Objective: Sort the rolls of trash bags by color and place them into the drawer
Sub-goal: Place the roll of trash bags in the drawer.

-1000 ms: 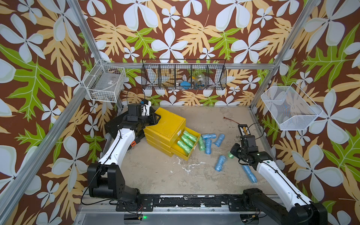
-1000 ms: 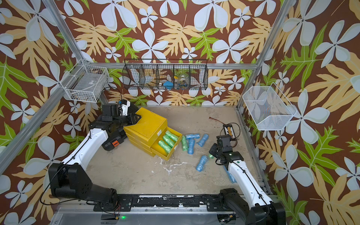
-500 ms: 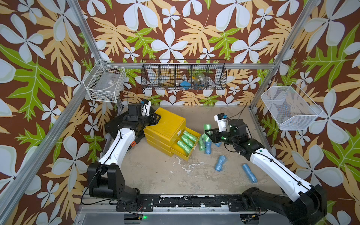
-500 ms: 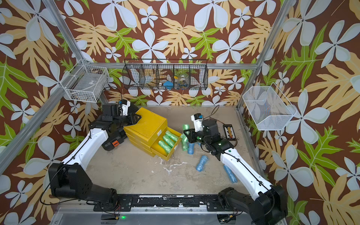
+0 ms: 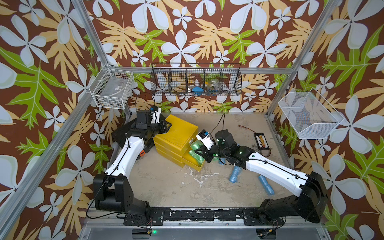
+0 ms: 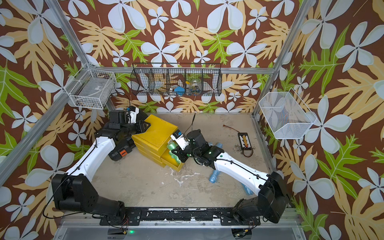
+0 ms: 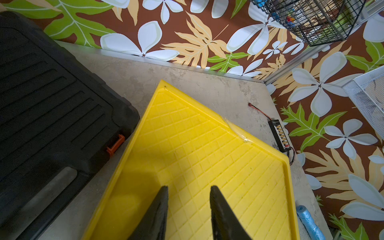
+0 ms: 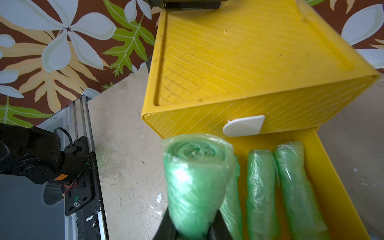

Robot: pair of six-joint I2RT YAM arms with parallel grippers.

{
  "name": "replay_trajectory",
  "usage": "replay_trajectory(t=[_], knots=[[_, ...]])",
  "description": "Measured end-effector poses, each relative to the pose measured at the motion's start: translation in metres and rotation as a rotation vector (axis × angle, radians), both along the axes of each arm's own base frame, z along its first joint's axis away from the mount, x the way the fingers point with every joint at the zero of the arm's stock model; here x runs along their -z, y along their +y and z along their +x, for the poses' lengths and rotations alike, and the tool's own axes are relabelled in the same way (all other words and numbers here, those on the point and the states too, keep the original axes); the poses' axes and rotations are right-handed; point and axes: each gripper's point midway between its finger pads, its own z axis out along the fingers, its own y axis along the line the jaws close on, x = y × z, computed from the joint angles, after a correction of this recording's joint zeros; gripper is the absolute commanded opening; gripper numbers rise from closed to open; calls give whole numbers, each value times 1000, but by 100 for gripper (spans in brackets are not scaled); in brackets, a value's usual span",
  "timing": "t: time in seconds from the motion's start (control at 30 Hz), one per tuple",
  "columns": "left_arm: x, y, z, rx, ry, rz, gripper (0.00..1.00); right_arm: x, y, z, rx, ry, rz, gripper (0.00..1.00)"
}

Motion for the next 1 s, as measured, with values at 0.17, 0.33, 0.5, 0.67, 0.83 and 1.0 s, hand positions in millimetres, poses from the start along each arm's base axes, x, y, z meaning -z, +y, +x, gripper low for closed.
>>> replay_trajectory(t=[0.17, 0.33, 0.5, 0.67, 0.83, 1.0], knots=[[0, 1, 0, -3, 5, 6, 37, 7, 6, 7, -12, -48, -38, 2], [0, 1, 1, -2, 7, 9, 38, 23, 11, 8, -29, -66, -87, 2], [0, 1, 1, -2, 7, 9, 37, 41, 11, 5, -47, -65, -138, 6], [-1, 1, 1, -2, 9, 9, 37, 51, 13, -1, -62, -59, -167, 20], [0, 1, 1, -2, 11, 9, 37, 57, 13, -5, -71, -55, -194, 40], [0, 1, 1, -2, 11, 10, 37, 34, 10, -1, -31, -93, -164, 51]])
